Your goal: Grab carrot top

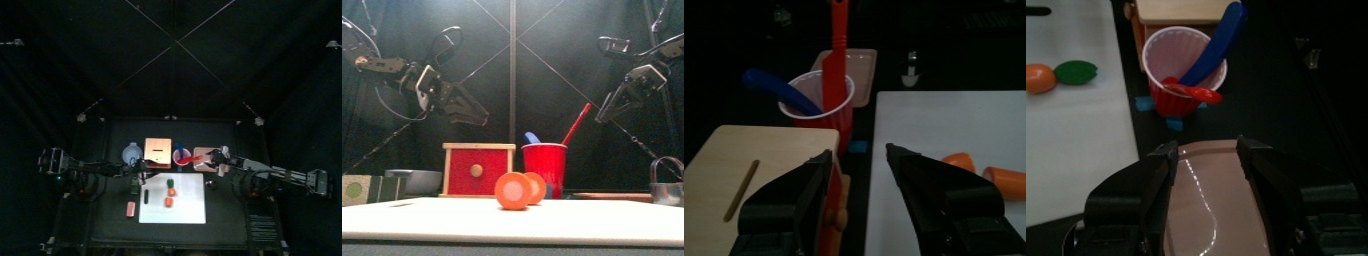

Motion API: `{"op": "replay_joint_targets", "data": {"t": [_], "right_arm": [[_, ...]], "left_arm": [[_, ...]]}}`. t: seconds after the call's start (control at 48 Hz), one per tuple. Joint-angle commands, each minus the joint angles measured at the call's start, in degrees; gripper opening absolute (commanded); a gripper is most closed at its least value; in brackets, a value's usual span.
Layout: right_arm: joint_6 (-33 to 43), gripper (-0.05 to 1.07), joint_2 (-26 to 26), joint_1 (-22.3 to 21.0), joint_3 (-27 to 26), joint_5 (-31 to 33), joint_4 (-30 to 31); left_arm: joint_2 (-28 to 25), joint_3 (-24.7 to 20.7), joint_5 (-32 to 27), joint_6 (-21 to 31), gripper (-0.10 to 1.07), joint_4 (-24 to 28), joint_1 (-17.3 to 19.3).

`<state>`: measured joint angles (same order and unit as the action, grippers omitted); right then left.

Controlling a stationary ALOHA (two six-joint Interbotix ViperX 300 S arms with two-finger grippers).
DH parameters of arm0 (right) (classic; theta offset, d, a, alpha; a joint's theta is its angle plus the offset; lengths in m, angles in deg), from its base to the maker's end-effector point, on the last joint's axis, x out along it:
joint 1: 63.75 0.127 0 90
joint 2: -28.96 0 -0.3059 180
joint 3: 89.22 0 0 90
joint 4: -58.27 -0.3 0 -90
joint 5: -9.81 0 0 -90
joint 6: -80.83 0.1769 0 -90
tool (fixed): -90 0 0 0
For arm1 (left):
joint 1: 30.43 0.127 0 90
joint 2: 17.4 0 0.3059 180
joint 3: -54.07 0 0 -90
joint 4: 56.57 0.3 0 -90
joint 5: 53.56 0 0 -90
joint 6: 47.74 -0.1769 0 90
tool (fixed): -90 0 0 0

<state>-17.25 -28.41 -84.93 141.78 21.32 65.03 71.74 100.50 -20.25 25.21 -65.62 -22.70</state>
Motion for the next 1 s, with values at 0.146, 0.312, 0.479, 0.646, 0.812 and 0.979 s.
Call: {"op": "replay_joint_targets", "data": {"t": [0.146, 0.312, 0.479, 0.646, 0.812, 0.979], "right_arm": [[0.0, 0.84, -0.4, 2.8, 0.4, -0.4, -5.1], [-0.1, 0.84, -0.4, 3.0, 0.3, -0.3, -5.1], [0.0, 0.84, -0.5, 2.5, 0.0, -0.2, -5.2], [0.0, 0.84, -0.5, 2.5, -1.1, -0.2, -5.4], [0.0, 0.84, -0.5, 2.8, -1.3, -0.2, -5.5], [0.0, 0.84, -0.5, 3.0, -1.1, 0.4, -5.7]], "left_arm": [[0.7, -2.1, 0.5, -1.0, 0.84, 1.8, 0.4], [0.8, -2.2, 0.5, -1.1, 0.84, 2.1, 0.1], [1.9, -1.6, 0.3, -1.5, 0.84, 4.0, 1.4], [2.4, -2.6, 0.2, -1.0, 0.84, 3.2, 1.0], [2.2, -9.1, -1.5, -0.9, 0.84, -13.4, -5.4], [-0.9, -18.2, -17.1, -2.4, 0.84, -32.0, -6.1]]}}
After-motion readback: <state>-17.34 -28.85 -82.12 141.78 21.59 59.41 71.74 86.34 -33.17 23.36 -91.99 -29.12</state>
